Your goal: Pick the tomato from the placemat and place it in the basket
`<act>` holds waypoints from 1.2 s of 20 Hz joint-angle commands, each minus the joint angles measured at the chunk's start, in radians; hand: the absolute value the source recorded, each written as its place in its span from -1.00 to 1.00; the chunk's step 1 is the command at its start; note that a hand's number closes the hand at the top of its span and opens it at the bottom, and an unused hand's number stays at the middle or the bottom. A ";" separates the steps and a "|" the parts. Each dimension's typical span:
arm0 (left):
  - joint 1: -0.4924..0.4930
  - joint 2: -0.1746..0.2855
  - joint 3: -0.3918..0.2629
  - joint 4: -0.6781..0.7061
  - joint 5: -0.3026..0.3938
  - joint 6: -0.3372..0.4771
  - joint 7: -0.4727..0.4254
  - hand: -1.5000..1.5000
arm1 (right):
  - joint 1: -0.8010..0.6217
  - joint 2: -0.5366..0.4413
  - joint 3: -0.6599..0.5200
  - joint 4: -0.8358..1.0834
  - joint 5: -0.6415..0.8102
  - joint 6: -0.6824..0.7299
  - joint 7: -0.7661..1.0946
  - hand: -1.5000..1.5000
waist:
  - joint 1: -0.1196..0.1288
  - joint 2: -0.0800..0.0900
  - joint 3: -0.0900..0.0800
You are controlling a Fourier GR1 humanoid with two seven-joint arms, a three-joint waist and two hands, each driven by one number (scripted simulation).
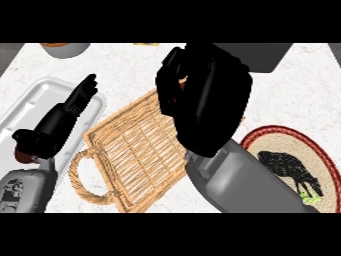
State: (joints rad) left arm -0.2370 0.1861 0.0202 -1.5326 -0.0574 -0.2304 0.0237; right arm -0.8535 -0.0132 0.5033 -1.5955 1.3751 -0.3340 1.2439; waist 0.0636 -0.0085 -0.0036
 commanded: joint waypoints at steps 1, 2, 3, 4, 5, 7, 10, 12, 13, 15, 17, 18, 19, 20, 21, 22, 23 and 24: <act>0.015 0.010 0.011 -0.003 0.001 -0.002 -0.018 0.00 | -0.053 0.013 -0.040 0.058 -0.019 -0.005 0.243 1.00 | 0.006 0.005 0.000; 0.019 0.000 0.013 0.015 -0.001 0.006 -0.033 0.00 | -0.034 0.013 -0.031 0.054 -0.026 0.000 0.243 1.00 | -0.006 0.006 0.000; 0.024 0.007 0.012 -0.012 0.007 -0.004 -0.013 0.00 | -0.049 0.013 -0.050 0.057 -0.037 -0.008 0.243 1.00 | -0.009 0.004 0.002; 0.017 0.017 0.020 -0.024 0.018 -0.014 -0.005 0.00 | -0.010 0.013 -0.034 0.072 -0.025 -0.031 0.243 1.00 | -0.007 0.004 0.002; 0.012 -0.006 -0.009 -0.008 -0.013 0.008 0.010 0.00 | -0.039 0.013 -0.028 0.079 -0.053 -0.016 0.243 1.00 | -0.009 0.006 0.002; -0.004 -0.013 0.000 0.000 -0.011 0.020 0.008 0.00 | -0.012 0.013 -0.013 0.111 -0.032 -0.070 0.243 1.00 | -0.018 0.009 0.002; 0.012 -0.015 0.004 -0.008 -0.013 0.025 -0.011 0.00 | -0.002 0.013 -0.019 0.109 0.013 -0.085 0.243 1.00 | -0.027 0.006 0.002; 0.018 0.010 0.019 -0.013 0.012 -0.007 0.007 0.00 | 0.037 0.013 0.004 0.135 0.046 -0.135 0.243 1.00 | -0.023 0.008 0.003; 0.013 0.011 0.027 -0.028 0.011 0.004 0.019 0.00 | 0.024 0.013 0.014 0.123 0.064 -0.085 0.243 1.00 | -0.034 0.005 0.003; 0.008 0.004 0.027 -0.025 0.018 0.004 0.024 0.00 | 0.057 0.013 0.029 0.123 0.085 -0.131 0.243 1.00 | -0.038 0.006 0.003; 0.051 0.028 0.039 -0.060 0.013 -0.005 -0.010 0.00 | 0.067 0.013 0.016 0.153 0.119 -0.135 0.243 1.00 | -0.032 0.006 0.003; 0.065 0.012 0.033 0.008 0.003 -0.002 -0.055 0.00 | 0.101 0.013 -0.003 0.165 0.190 -0.224 0.230 1.00 | -0.041 0.012 0.003; 0.029 0.018 0.034 -0.016 0.006 0.000 -0.016 0.00 | 0.102 0.013 -0.046 0.122 0.182 -0.225 0.215 1.00 | -0.049 0.008 0.004; 0.026 0.012 0.032 0.003 0.007 -0.002 -0.029 0.00 | 0.091 0.013 -0.077 0.097 0.157 -0.274 0.198 1.00 | -0.046 0.012 0.004; 0.054 -0.018 0.013 -0.026 -0.014 0.033 -0.019 0.00 | 0.118 0.013 -0.047 0.069 0.172 -0.243 0.217 -1.00 | -0.045 0.005 0.004; 0.045 0.003 0.016 -0.045 -0.003 0.009 -0.007 0.00 | 0.149 0.013 -0.017 0.087 0.180 -0.272 0.226 -1.00 | -0.038 0.007 0.004; 0.049 -0.002 0.011 -0.036 -0.004 0.007 -0.007 0.00 | 0.092 0.013 -0.033 0.118 0.176 -0.236 0.242 -1.00 | -0.029 0.008 0.004; 0.048 0.016 0.038 -0.036 0.013 0.000 -0.005 0.00 | 0.084 0.013 -0.035 0.147 0.172 -0.230 0.236 -1.00 | -0.029 0.010 0.003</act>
State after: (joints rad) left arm -0.1948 0.1923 0.0443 -1.5591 -0.0555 -0.2241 0.0102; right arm -0.7422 -0.0123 0.4621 -1.4777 1.5303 -0.4918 1.2176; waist 0.0280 -0.0004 0.0000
